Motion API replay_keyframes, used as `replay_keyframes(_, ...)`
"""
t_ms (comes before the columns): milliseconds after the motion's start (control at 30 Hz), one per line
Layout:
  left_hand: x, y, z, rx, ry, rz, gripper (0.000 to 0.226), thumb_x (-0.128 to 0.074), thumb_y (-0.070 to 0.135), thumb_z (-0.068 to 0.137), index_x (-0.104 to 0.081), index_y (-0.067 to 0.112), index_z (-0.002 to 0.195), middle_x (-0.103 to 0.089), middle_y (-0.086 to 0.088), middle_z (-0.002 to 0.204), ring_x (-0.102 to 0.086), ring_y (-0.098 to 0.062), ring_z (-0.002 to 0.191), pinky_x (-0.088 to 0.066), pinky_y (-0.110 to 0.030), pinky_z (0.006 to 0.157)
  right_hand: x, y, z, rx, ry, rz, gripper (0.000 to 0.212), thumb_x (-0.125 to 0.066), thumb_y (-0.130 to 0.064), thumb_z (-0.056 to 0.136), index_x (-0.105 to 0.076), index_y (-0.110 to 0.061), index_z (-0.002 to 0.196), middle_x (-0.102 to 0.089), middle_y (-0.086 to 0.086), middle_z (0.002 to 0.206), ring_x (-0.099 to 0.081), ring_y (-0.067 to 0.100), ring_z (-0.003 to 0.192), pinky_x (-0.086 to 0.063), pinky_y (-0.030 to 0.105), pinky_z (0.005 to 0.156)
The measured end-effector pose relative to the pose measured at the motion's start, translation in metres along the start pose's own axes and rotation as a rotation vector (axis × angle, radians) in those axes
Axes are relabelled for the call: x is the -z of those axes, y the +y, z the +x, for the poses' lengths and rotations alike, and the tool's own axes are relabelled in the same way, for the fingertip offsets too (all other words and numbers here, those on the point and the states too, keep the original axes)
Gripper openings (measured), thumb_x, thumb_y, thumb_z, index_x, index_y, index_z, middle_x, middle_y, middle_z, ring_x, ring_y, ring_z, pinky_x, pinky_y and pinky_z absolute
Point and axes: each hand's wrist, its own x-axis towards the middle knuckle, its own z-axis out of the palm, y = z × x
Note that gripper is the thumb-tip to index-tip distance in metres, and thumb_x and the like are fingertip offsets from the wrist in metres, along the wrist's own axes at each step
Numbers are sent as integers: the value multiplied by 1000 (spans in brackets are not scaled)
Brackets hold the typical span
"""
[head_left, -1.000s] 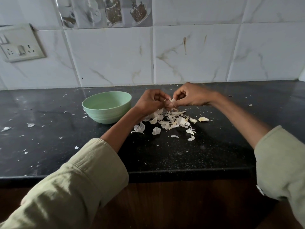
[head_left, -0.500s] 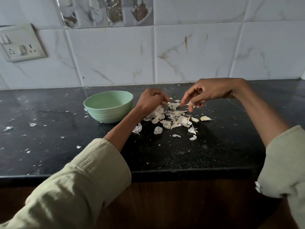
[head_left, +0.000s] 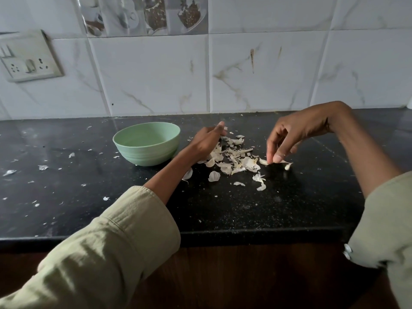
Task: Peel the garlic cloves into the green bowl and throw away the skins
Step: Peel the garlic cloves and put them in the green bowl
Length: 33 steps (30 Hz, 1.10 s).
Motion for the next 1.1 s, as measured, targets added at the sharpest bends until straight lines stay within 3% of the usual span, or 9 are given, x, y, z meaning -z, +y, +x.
replay_keyframes(133,0,2,2,-17,58,-80,55,-33,42,114,-74,5,117,-72,-10,127,-65,-17,114,-48,-26,99,-1,7,18,104,314,179,19,-73,-29,93,-80,-18,107,-73,10,100,-54,16,79,-45,25,69)
replay_keyframes(233,0,0,4,-10,49,-83,51,-36,39,114,-72,4,122,-72,-9,126,-65,-15,110,-48,-23,93,-9,4,54,109,647,77,29,-66,-15,100,-69,-12,129,-67,10,129,-62,11,93,-50,19,79)
replay_keyframes(367,2,1,3,-13,28,-55,49,-36,39,114,-69,5,130,-70,-9,133,-63,-17,119,-43,-32,108,-26,-6,90,30,526,-134,48,-51,8,99,-54,-9,144,-51,10,148,-55,24,130,-49,32,104)
replay_keyframes(533,3,-1,6,15,91,-146,55,-34,46,112,-74,9,117,-75,-10,120,-69,-23,115,-47,-43,113,-28,-27,86,193,506,-26,31,-57,8,97,-70,-15,114,-72,-7,101,-70,18,93,-52,30,76)
replay_keyframes(600,4,-2,8,23,107,-168,56,-32,47,113,-77,16,99,-78,-9,108,-72,-21,107,-51,-39,108,-27,-34,76,307,452,-12,30,-62,2,98,-74,-17,117,-77,-9,100,-73,23,92,-56,43,85)
replay_keyframes(733,4,-1,12,3,126,-132,55,-38,40,113,-78,12,89,-77,-3,87,-70,-9,78,-52,-22,79,-19,-39,52,360,341,54,37,-78,-20,92,-68,-21,128,-75,-8,119,-72,12,110,-56,39,101)
replay_keyframes(867,5,-4,9,-16,72,-218,35,-53,19,107,-79,6,88,-80,-14,94,-77,-25,91,-60,-32,86,-12,-31,31,241,259,-43,68,-87,-41,76,-58,-32,137,-66,-11,127,-71,7,105,-58,34,96)
replay_keyframes(933,5,-5,7,-53,62,-175,28,-54,4,97,-80,6,88,-80,-12,92,-76,-22,88,-59,-30,79,-14,-28,30,167,180,-94,76,-90,-44,71,-55,-36,138,-61,-11,130,-71,7,103,-58,31,93)
replay_keyframes(1100,4,-3,8,-53,62,-148,40,-40,-11,77,-76,7,76,-77,-14,77,-70,-19,70,-50,-23,61,-26,-43,52,252,236,-145,56,-88,-42,77,-64,-31,127,-73,-7,112,-71,6,88,-52,20,73)
